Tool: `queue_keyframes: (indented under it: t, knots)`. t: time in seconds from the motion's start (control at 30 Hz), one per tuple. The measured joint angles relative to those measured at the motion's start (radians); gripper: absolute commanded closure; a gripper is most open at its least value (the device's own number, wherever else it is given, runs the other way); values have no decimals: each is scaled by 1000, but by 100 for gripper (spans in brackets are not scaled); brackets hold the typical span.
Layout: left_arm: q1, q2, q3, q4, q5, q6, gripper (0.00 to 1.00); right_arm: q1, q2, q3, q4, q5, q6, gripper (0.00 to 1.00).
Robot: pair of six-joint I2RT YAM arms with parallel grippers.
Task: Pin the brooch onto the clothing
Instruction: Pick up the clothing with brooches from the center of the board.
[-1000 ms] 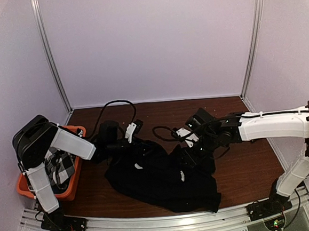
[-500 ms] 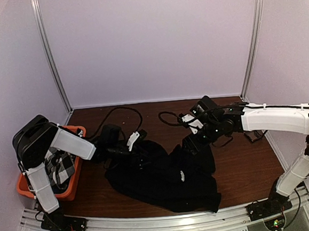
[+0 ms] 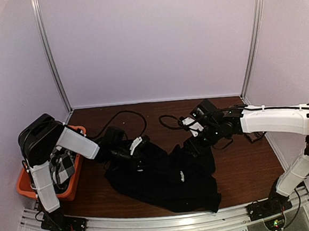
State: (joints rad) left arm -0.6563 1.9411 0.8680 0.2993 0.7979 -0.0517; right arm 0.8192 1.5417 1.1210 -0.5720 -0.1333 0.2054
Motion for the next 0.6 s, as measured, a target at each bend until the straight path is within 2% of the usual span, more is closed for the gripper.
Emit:
queue_keyframes:
  t: [0.13,0.2,0.37,0.43,0.53,0.57,0.6]
  knots:
    - [0,-2,-6,28,-6,-21,89,0,20,0,8,0,0,37]
    - [0,-13,-22,50,-18,-33,86,0,34,0,9,0,-1,37]
    - [0,-120,-88,108,-69,-68,78,-1,63,12,12,0,-13,37]
    - [0,-180,-116,142,-88,-80,77,-3,74,28,15,0,-19,37]
    - [-3,-243,-142,197,-105,-89,83,-8,95,60,17,0,-21,37]
    - [-5,-248,-144,210,-105,-91,83,-8,105,73,19,0,-21,37]
    - [-7,-246,-145,221,-105,-90,78,-8,109,79,23,0,-21,37]
